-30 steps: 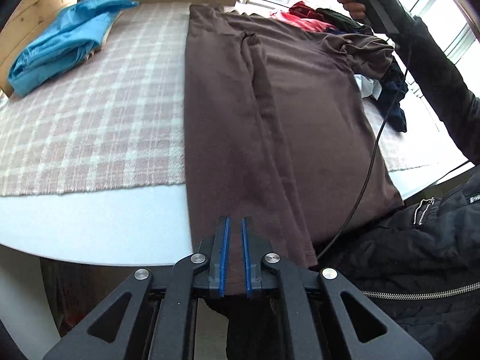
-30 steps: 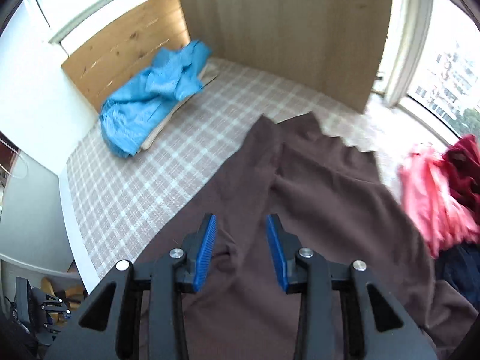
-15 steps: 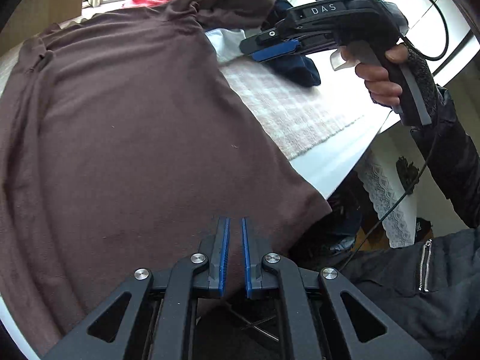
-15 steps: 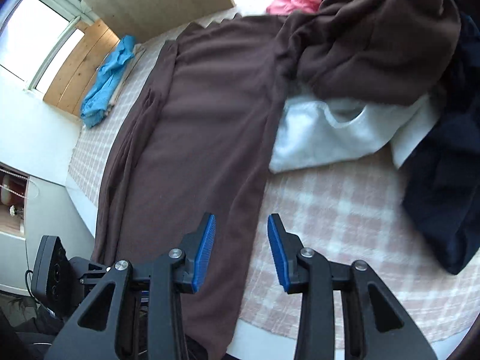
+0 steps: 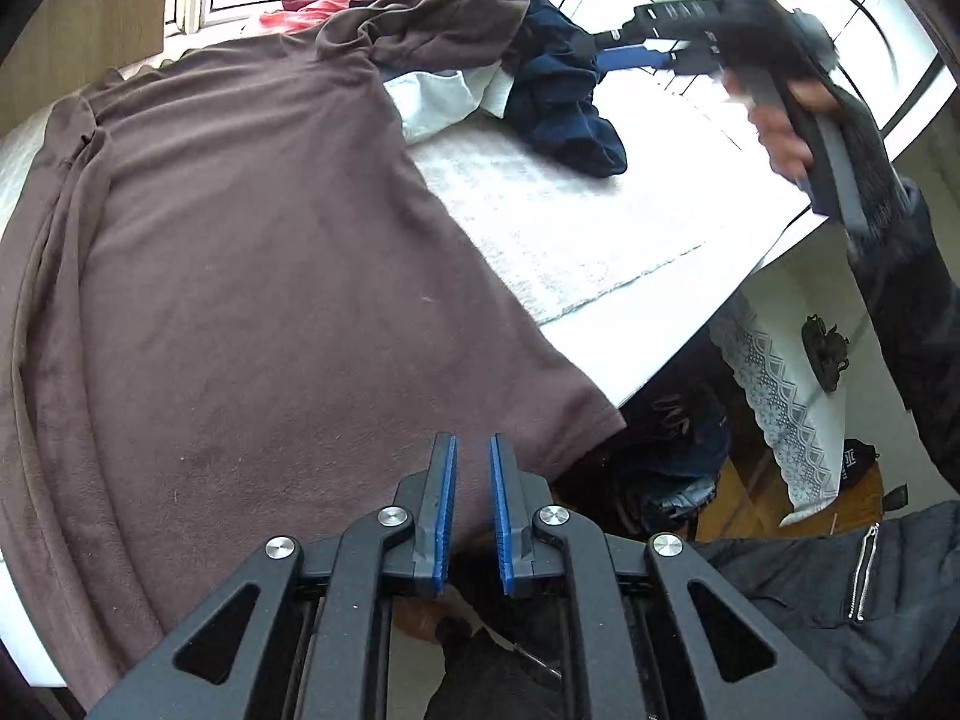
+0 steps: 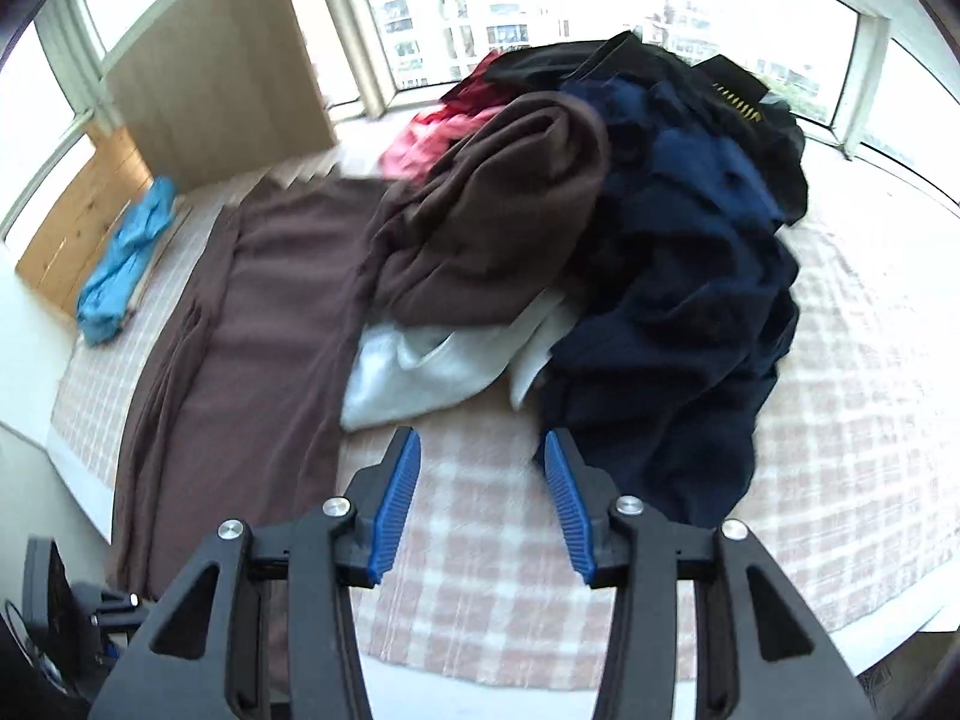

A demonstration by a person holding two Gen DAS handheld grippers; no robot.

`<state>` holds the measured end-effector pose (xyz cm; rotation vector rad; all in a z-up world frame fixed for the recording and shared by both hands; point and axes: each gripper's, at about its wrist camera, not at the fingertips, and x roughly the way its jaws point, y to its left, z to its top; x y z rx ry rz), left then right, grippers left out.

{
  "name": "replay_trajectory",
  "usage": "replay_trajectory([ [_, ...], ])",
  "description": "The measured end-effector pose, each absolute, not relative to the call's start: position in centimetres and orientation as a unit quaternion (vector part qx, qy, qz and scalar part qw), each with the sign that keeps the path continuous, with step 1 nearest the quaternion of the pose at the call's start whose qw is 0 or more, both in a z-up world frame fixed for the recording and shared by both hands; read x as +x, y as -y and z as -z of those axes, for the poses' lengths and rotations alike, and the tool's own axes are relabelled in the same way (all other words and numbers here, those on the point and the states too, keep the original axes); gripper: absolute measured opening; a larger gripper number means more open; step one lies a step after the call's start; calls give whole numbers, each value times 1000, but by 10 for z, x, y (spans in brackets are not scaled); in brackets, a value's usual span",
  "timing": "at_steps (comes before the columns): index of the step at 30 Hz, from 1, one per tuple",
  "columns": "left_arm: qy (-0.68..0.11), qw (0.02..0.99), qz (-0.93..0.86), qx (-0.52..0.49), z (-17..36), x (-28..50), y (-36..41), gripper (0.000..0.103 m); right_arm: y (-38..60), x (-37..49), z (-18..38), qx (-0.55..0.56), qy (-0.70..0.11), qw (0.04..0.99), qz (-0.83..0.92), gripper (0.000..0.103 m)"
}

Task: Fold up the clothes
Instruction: 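Release the brown top and move both grippers toward the clothes pile, then grasp a brown garment from the pile with the right gripper and lift it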

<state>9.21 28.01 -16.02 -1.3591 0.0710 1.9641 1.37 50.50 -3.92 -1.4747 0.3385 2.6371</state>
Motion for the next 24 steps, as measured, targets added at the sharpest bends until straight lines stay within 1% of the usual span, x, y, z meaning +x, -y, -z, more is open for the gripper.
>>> replay_trajectory([
  [2,-34,362,-766,-530,159,86,-284,11,-532,-13,35,-479,-119,57,-868,46],
  [4,-37,348,-769,-535,157,75,-283,11,-545,-40,46,-491,-119,52,-861,47],
  [8,-39,322,-776,-541,153,42,-289,11,-546,-76,74,-511,-106,26,-853,47],
  [11,-67,307,-782,-538,146,12,-299,12,-545,-88,87,-506,-84,14,-858,47],
  [12,-77,300,-784,-538,143,1,-302,13,-543,-85,91,-502,-83,9,-861,39],
  [13,-83,297,-784,-538,142,-10,-306,13,-543,-82,92,-497,-85,-3,-864,15],
  [14,-89,295,-784,-539,140,-21,-310,13,-547,-77,87,-491,-96,-22,-866,5],
  [16,-101,290,-784,-540,137,-43,-317,14,-555,-66,70,-485,-113,-43,-866,4],
  [19,-110,297,-786,-532,132,-66,-332,14,-563,-49,31,-466,-110,-70,-875,4],
  [22,-106,317,-786,-520,125,-84,-351,14,-572,-38,-4,-463,-123,-93,-873,4],
  [24,-104,339,-784,-510,119,-89,-370,15,-575,-34,-18,-470,-114,-94,-870,4],
])
